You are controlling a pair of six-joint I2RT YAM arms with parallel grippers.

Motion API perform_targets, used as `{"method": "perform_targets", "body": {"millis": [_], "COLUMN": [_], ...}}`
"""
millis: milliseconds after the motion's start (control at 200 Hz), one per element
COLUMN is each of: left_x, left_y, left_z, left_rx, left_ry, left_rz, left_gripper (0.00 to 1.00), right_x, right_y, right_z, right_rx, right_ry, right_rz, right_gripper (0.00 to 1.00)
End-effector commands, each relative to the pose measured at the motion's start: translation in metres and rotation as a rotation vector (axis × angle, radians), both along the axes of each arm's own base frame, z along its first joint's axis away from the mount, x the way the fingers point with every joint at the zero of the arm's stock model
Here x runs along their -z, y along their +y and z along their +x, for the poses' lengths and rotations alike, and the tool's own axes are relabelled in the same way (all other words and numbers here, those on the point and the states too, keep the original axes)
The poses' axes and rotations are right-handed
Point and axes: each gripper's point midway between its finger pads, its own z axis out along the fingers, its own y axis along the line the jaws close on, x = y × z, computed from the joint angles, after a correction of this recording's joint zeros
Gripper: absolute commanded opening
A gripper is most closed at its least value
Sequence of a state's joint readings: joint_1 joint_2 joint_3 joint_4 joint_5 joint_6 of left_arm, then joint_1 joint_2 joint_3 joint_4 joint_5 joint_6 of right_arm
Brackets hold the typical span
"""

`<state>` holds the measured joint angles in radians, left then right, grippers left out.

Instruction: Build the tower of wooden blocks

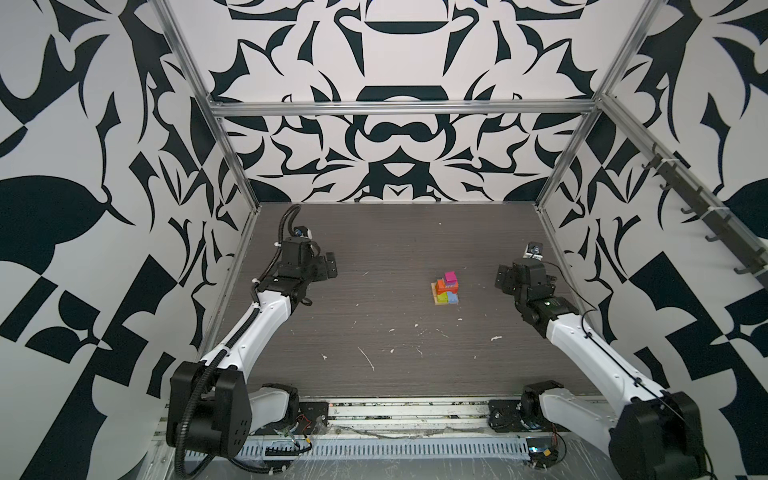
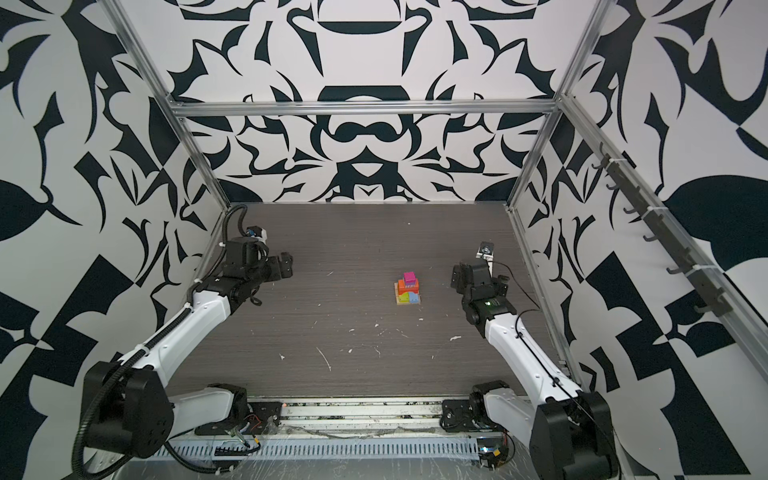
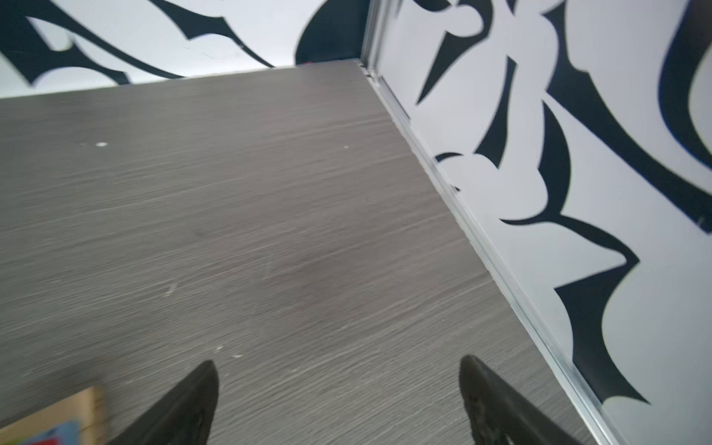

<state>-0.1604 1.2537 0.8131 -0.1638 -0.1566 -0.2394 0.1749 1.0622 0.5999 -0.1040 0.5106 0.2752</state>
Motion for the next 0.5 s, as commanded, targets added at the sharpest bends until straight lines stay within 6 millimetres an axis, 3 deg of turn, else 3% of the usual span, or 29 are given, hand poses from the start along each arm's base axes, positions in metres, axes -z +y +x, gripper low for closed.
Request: {"method": "perform_targets", "body": {"millis": [0, 115, 220, 495], "left_x": [0.016, 0.045, 0.062, 0.053], "left_y": [0.039, 0.066, 0.077, 0.091], "left_z": [0.015, 0.017, 0.017, 0.023], "left_rx": [-0.075, -0.112, -0.143, -0.214], "left_ry": [-0.023, -0.024, -0.050, -0.275], "left_rz": [0.038, 0.027, 0.072, 0.127], "left_gripper": [1.00, 1.00, 0.99, 0.99], "right_x": [-0.007, 0.005, 0.014, 0.031], "right_y": [-0.019, -0.023, -0.023, -0.031], "right_z": [0.007, 0.006, 0.005, 0.007], "right_rx": [0.098, 0.115, 0.108, 0.150], "right_ry": [-0.143, -0.217, -0.251, -0.272], "right_rz": [-0.039, -0.050, -0.051, -0.091], "right_gripper": [0.99, 1.00, 0.99, 1.00]}}
